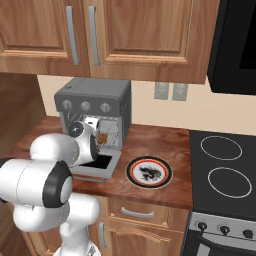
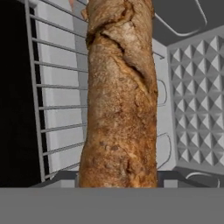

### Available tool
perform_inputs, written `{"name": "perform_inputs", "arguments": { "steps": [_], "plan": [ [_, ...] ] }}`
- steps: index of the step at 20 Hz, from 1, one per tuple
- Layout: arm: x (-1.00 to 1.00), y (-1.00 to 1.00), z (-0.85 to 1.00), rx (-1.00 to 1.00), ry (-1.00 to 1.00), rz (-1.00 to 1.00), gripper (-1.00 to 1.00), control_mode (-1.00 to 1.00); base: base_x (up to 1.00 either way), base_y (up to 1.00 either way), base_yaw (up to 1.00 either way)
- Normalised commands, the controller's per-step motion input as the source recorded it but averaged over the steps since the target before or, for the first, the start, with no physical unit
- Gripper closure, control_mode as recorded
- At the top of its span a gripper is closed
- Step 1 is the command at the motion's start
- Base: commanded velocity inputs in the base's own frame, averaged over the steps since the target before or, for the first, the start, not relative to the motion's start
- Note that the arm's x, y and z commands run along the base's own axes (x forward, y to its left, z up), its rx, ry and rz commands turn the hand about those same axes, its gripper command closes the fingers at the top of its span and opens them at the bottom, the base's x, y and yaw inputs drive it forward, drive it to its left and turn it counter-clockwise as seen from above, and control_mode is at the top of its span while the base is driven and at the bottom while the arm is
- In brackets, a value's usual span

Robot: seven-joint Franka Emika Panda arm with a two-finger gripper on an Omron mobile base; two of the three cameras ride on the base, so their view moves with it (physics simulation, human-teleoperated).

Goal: Pull the toaster oven rack outwards. Pick up the baguette from the plate and place it on the toaster oven rack. Close the toaster oven door fully and set the temperature to the lowest setting.

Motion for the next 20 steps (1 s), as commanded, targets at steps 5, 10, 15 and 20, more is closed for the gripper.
{"name": "perform_inputs", "arguments": {
  "steps": [5,10,15,20],
  "plan": [
    [0.0,0.0,-0.07,0.0,0.01,0.01,-1.0,-1.0,0.0,0.0,0.0],
    [0.0,0.0,0.0,0.0,0.0,0.0,-1.0,-1.0,0.0,0.0,0.0],
    [0.0,0.0,0.06,-0.05,0.0,0.0,-1.0,-1.0,0.0,0.0,0.0],
    [-0.08,0.0,0.12,-0.01,0.0,0.0,-1.0,-1.0,0.0,0.0,0.0]
  ]
}}
